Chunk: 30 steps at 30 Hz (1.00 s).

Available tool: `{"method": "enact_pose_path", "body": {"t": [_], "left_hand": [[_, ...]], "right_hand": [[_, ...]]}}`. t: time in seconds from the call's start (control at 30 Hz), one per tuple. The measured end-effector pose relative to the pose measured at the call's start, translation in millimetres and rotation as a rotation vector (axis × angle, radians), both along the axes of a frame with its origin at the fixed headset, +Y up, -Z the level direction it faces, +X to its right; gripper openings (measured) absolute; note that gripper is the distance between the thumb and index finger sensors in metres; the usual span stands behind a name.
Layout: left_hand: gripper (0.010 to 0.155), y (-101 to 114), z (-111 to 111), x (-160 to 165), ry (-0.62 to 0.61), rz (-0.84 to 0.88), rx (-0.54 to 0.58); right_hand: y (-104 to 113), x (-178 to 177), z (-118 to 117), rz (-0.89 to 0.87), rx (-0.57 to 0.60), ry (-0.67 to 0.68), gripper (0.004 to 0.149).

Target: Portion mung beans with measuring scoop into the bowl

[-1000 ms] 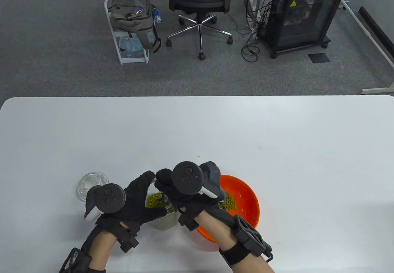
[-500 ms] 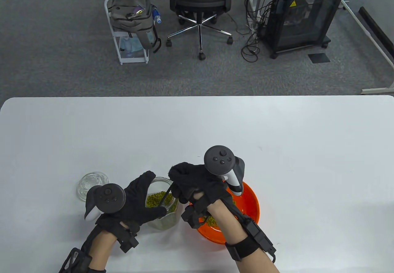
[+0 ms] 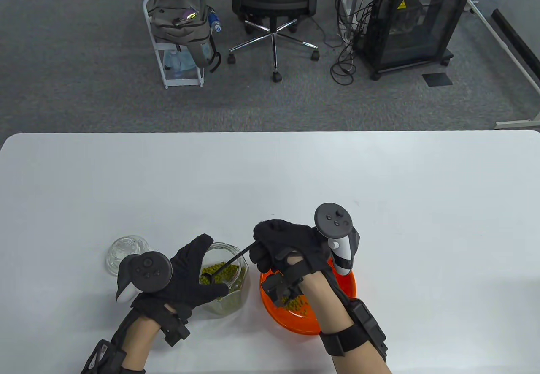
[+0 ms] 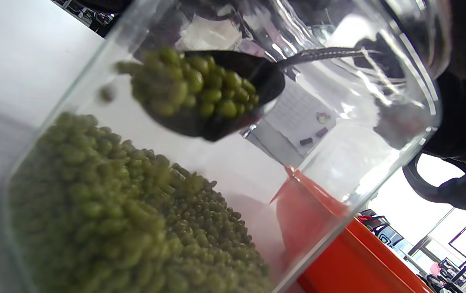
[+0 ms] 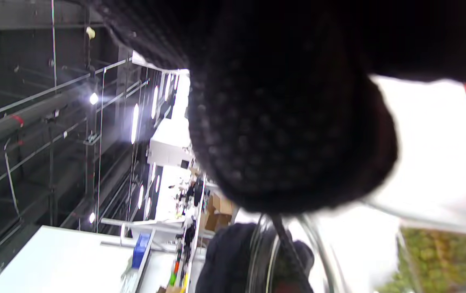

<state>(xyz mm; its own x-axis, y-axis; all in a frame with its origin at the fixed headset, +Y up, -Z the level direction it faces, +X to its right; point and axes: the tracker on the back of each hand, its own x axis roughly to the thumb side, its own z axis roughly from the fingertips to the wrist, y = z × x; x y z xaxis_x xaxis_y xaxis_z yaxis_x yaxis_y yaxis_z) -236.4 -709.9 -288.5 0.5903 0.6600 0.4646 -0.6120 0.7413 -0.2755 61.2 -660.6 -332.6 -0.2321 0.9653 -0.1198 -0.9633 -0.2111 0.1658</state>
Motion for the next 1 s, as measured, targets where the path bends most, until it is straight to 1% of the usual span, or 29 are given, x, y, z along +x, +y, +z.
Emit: {"method": "enact_pose_path", "body": {"t": [0.1, 0.2, 0.3, 0.43, 0.57, 0.63, 0.83, 1.0], "left_hand": [[0.12, 0, 0, 0, 0.0, 0.0, 0.0], [0.12, 0, 0, 0, 0.0, 0.0, 0.0], [0.119, 0, 0, 0, 0.0, 0.0, 0.0], [0.12, 0, 0, 0, 0.0, 0.0, 0.0], [0.119, 0, 0, 0, 0.0, 0.001, 0.0], [0.119, 0, 0, 0, 0.0, 0.0, 0.0], [0.119, 0, 0, 0, 0.001, -0.001, -0.001], [0.12, 0, 0, 0, 0.001, 0.0, -0.001]], "right_hand": [[-5, 6, 2, -0.045, -0.026, -0.008, 0.043], [-7, 12, 3, -0.03, -0.009, -0.038, 0.043], [-11, 17, 5, -0.081, -0.024, -0.042, 0.043], [-14, 24, 6, -0.084, -0.006, -0.056, 0.044], [-18, 33, 7, -0.16, -0.04, -0.066, 0.044], [-20, 38, 7, -0.173, -0.025, -0.071, 0.044], [-33, 54, 6, -0.293, -0.068, -0.068, 0.044], [-42, 62, 5, -0.321, -0.09, -0.081, 0.044]]}}
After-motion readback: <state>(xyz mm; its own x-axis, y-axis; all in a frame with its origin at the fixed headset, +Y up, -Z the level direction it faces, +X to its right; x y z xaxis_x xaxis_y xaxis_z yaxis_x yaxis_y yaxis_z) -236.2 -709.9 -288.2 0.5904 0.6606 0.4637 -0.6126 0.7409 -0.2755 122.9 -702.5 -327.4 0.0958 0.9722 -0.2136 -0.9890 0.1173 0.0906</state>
